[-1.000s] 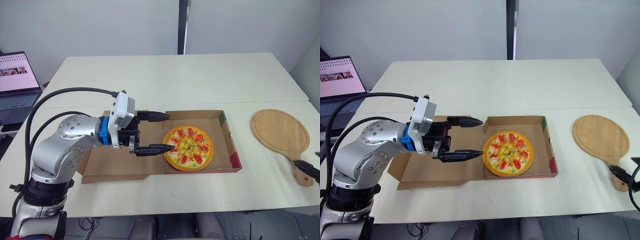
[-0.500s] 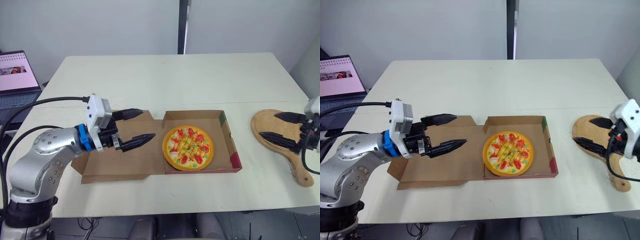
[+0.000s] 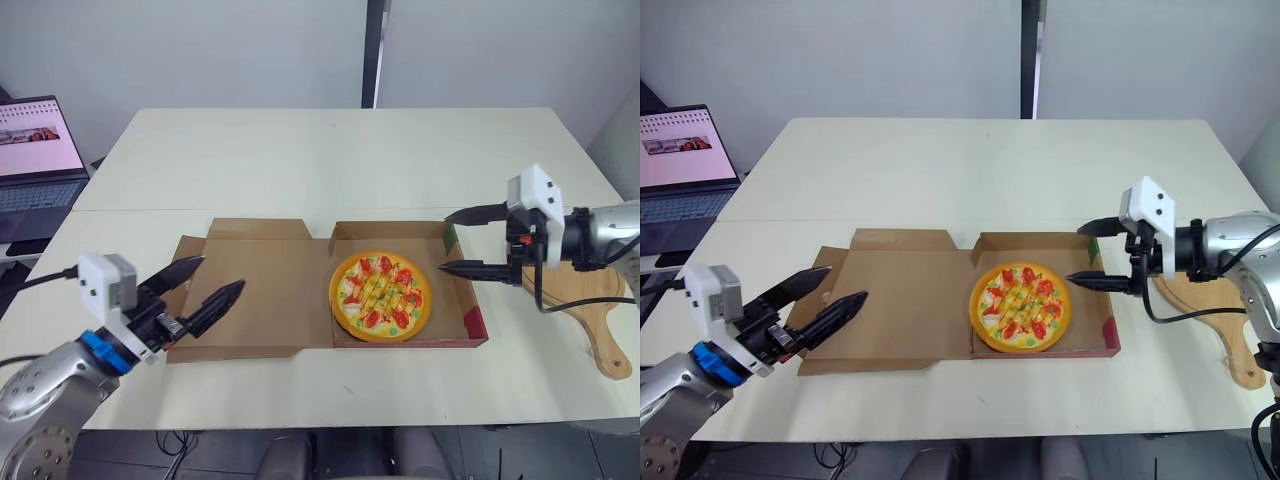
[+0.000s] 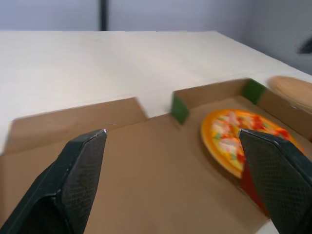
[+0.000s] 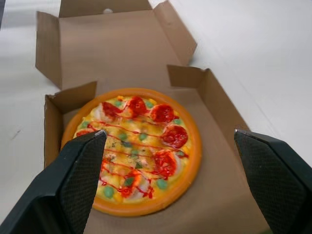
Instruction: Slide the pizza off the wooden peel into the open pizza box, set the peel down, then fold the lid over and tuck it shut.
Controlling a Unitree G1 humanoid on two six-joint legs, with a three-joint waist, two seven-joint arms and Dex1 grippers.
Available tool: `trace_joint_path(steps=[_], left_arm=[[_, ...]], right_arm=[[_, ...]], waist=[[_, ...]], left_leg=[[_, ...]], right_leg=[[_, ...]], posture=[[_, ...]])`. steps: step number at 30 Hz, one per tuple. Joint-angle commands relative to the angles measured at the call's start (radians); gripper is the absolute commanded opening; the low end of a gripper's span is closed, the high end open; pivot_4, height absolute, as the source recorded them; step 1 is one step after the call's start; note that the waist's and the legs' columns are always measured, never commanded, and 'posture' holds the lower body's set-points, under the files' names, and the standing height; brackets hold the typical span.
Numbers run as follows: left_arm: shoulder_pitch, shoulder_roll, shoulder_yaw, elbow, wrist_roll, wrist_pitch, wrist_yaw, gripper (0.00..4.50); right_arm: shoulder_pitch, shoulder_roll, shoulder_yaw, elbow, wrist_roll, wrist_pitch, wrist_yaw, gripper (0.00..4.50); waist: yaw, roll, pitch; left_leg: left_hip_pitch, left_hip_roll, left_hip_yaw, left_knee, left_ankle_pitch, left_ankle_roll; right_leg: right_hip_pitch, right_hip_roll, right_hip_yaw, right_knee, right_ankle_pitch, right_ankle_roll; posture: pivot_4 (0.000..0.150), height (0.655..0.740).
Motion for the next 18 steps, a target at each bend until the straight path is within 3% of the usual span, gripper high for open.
trace_joint_path(steps=[1,10,18], left_arm=[[0.069,-0.029,0.066,-0.029,-0.084,-0.001,0.047,4.50],[0.329,-0.135,0.130,0.077,-0.590,0.070,0.248,4.50],[0.469,-0.231,0.022,0.059,-0.772,0.033,0.394,4.50]], right_arm=[[-0.042,0.015,0.013,-0.037,-0.001,-0.002,0.007,4.47],[-0.136,0.084,0.094,-0.035,-0.008,0.035,0.028,4.47],[-0.222,0.150,0.107,-0.059,0.043,0.102,0.032,4.47]], waist=[[0.000,0.000,0.000],[-0.002,0.000,0.000],[0.001,-0.002,-0.001]], left_leg=[[0.000,0.000,0.000,0.000,0.000,0.000],[0.000,0.000,0.000,0.000,0.000,0.000],[0.000,0.000,0.000,0.000,0.000,0.000]], right_leg=[[0.000,0.000,0.000,0.000,0.000,0.000],[0.000,0.000,-0.001,0.000,-0.001,-0.001],[0.000,0.000,-0.001,0.000,-0.002,-0.002]], posture=[[0.150,0.7400],[0.150,0.7400],[0.150,0.7400]])
